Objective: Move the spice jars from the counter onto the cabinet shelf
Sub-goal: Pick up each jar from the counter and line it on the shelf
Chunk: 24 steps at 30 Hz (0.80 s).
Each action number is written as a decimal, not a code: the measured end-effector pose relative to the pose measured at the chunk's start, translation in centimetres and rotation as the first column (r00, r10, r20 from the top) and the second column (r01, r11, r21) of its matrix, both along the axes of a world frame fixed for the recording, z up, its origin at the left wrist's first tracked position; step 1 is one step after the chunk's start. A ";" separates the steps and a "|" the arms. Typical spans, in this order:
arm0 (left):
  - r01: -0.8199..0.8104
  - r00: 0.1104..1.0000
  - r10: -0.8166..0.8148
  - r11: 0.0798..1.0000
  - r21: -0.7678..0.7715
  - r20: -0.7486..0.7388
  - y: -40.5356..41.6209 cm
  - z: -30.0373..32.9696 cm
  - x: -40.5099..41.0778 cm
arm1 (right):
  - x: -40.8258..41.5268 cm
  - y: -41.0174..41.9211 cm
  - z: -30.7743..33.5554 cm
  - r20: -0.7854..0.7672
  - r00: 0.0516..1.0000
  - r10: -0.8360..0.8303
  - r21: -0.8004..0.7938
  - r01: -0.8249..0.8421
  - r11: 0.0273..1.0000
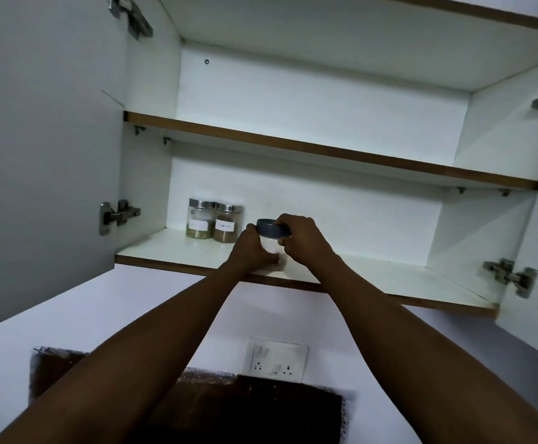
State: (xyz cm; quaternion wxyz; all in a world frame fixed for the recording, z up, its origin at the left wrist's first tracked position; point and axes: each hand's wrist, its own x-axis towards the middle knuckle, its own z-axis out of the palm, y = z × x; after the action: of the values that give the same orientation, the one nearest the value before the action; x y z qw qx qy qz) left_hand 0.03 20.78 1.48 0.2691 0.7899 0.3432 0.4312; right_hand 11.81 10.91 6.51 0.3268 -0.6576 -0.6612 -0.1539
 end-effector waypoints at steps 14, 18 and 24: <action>-0.037 0.999 0.037 0.996 -0.083 0.007 8.4 -0.6 -0.3 | 1.6 10.1 -0.6 -0.027 1.000 0.016 0.060 -0.014 0.998; -0.051 0.997 0.054 0.997 -0.052 0.057 8.8 -1.2 0.7 | 2.3 11.8 -0.6 -0.044 0.999 0.004 0.047 -0.002 0.999; -0.118 0.993 0.118 0.993 -0.014 -0.020 9.9 -0.9 1.2 | 3.2 13.5 -0.9 -0.081 0.997 0.003 0.039 0.000 0.999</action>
State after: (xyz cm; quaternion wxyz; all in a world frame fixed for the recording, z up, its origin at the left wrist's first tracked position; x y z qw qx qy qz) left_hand 1.23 30.72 0.54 0.2458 0.7701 0.3953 0.4361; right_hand 14.99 24.44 5.65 0.3660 -0.6563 -0.6448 -0.1398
